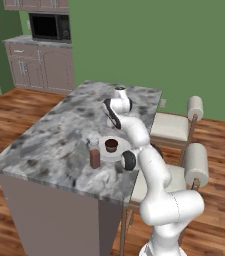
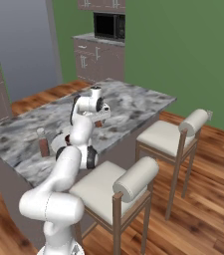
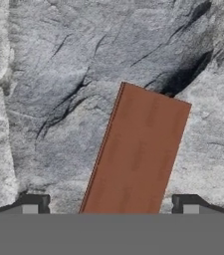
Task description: Take the cinnamon bottle from the cabinet and place it on the dining table, next to the plate with the cupcake. Then take the chocolate from the dining counter and place it on the cupcake plate.
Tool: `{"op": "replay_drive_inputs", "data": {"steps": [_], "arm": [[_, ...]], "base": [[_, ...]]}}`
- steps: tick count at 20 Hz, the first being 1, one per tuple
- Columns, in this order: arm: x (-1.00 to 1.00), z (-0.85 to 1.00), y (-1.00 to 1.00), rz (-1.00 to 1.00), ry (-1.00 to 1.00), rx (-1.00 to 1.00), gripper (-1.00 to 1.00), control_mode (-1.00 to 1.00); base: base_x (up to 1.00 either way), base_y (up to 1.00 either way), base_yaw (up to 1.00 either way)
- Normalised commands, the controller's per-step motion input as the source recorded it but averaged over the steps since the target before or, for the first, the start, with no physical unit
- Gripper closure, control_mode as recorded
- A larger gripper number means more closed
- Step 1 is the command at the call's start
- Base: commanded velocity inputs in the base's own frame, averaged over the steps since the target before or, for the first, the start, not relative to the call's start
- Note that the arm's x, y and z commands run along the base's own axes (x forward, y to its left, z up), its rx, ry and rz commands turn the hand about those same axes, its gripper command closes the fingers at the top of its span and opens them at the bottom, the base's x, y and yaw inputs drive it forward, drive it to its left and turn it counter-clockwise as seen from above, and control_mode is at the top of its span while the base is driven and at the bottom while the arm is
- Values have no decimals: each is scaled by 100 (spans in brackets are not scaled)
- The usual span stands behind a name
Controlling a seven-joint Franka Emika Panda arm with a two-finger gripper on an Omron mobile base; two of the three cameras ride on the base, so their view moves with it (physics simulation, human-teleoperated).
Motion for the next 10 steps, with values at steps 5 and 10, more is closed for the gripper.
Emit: {"op": "replay_drive_inputs", "data": {"steps": [5, 10], "arm": [[16, -46, 7, -3, 27, -4, 100, -100], [28, -37, 5, -4, 36, -2, 100, -100]], "base": [[0, 0, 0], [0, 0, 0]]}}
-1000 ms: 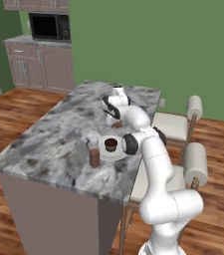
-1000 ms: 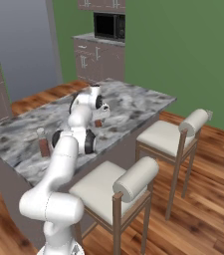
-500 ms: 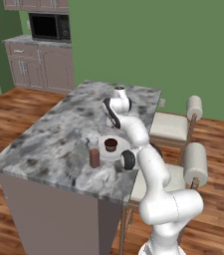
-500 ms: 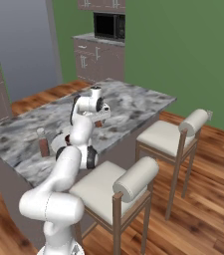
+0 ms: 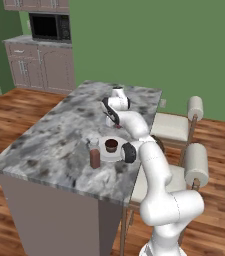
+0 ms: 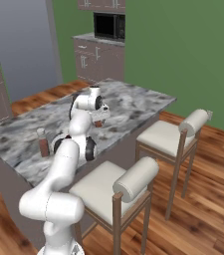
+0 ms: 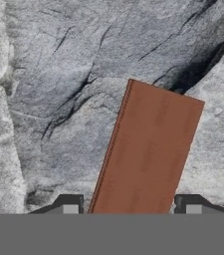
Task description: Take the cinnamon bottle from the cabinet and place it on the dining table, next to the plate with the cupcake. Then take the chocolate from the dining counter and place it on the cupcake plate.
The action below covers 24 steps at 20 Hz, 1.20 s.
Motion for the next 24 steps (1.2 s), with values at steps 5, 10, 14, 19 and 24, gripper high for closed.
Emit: {"op": "replay_drive_inputs", "data": {"steps": [5, 10, 14, 19, 24], "arm": [[9, -8, 0, -2, 22, 0, 100, -100], [-1, 5, 0, -1, 10, 0, 100, -100], [-8, 38, 0, -1, 2, 1, 100, -100], [-14, 42, 0, 0, 6, 0, 100, -100], [-30, 35, 0, 0, 4, 1, 100, -100]], "base": [[0, 0, 0], [0, 0, 0], [0, 0, 0], [0, 0, 0], [0, 0, 0]]}}
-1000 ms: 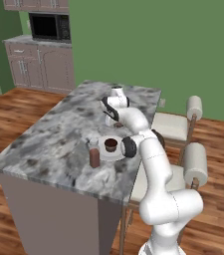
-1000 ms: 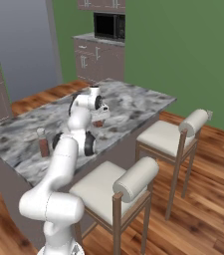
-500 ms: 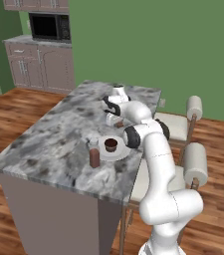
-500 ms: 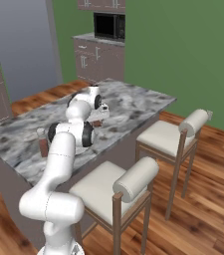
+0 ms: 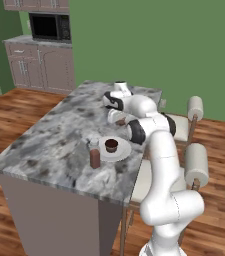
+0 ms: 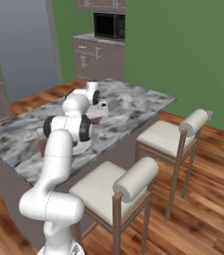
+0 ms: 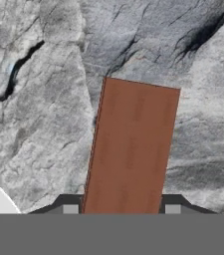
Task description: Take the cinnamon bottle from the cabinet and place it on the dining table, next to the plate with the cupcake. Then take the chocolate from the dining counter and place it on the cupcake plate.
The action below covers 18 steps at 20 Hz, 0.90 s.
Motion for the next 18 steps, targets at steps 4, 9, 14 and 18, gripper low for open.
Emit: {"op": "replay_drive_inputs", "data": {"steps": [4, 9, 14, 18], "arm": [[-54, 2, 0, -1, 0, 0, 100, -100], [-61, 0, 0, -5, 0, 0, 100, -100], [-60, -1, 0, -5, -4, 0, 100, -100], [-51, 2, 0, -6, -3, 2, 100, -100]], "base": [[0, 0, 0], [0, 0, 0], [0, 0, 0], [0, 0, 0]]}}
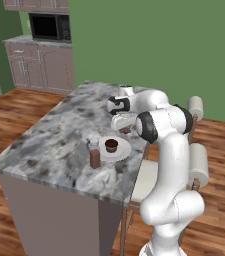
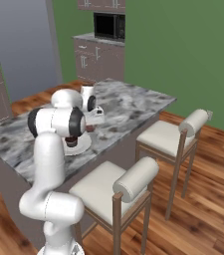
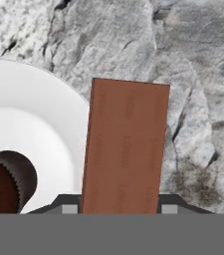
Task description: Take the cinnamon bottle from the cabinet and place it on the dining table, next to the plate with the cupcake. Then take the chocolate from the dining counter and place it on the cupcake plate.
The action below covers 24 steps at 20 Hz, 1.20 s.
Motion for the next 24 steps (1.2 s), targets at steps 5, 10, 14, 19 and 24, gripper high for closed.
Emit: {"op": "replay_drive_inputs", "data": {"steps": [5, 10, 14, 19, 24], "arm": [[-58, 1, 0, -8, -6, 1, 100, -100], [-49, 0, 0, -12, -5, 0, 100, -100], [-18, 0, 0, -16, 0, 0, 100, -100], [-4, 0, 0, -16, 0, 0, 100, -100], [2, 0, 3, -14, 0, 0, 100, -100]], "base": [[0, 0, 0], [0, 0, 0], [0, 0, 0], [0, 0, 0], [0, 0, 0]]}}
